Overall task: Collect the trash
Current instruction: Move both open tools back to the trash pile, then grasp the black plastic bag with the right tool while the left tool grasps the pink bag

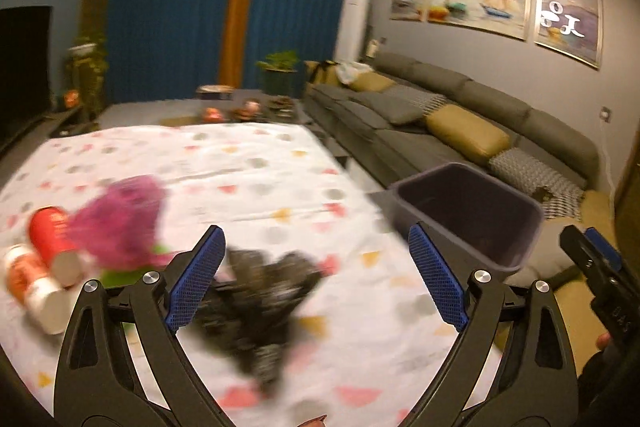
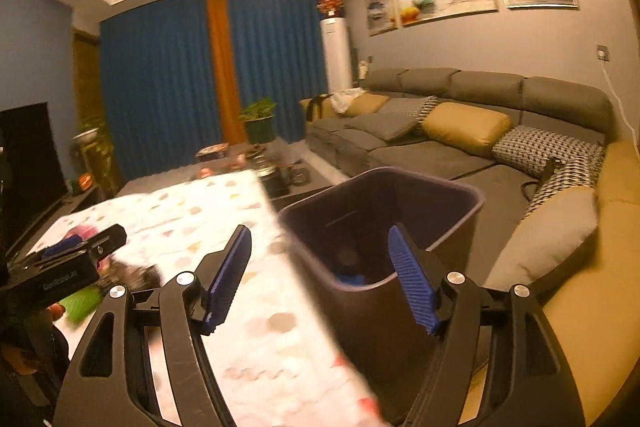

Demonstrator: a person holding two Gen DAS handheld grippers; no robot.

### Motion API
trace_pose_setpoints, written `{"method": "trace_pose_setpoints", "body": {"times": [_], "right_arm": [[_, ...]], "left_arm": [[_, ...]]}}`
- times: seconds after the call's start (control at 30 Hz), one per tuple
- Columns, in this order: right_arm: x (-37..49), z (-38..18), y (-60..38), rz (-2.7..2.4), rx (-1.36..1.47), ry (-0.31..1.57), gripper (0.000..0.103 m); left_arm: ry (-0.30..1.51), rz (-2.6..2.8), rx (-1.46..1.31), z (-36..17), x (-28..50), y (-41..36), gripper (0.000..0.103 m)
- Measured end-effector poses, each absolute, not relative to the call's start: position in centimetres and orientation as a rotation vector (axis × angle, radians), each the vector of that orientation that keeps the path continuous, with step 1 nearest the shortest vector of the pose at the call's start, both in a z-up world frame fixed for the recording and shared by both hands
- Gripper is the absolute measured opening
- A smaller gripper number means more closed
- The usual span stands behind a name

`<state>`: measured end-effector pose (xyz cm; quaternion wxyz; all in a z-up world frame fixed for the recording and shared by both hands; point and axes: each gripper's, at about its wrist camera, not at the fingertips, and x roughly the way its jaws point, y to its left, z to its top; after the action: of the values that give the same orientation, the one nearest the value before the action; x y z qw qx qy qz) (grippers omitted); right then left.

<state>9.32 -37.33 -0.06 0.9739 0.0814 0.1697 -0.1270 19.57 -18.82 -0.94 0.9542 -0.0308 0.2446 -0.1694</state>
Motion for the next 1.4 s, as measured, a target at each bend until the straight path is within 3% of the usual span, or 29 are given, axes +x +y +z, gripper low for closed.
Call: {"method": "trace_pose_setpoints", "body": {"times": [0.67, 1.2, 1.4], "right_arm": [[13.4, -3.1, -22.5, 0.014, 0.101, 0.486, 0.066], [17.9, -6.0, -20.4, 0.011, 0.077, 0.604, 0.060], [19.8, -6.8, -20.5, 0.003, 0.084, 0.646, 0.052]], "left_arm": [[0.465, -0.023, -0.151, -3.1, 14.9, -1.1, 0.091], [0.469, 0.008, -0.197, -3.3, 16.0, 2.1, 0.091], [0.467, 0.000, -0.182, -3.0, 16.6, 1.8, 0.091]]}}
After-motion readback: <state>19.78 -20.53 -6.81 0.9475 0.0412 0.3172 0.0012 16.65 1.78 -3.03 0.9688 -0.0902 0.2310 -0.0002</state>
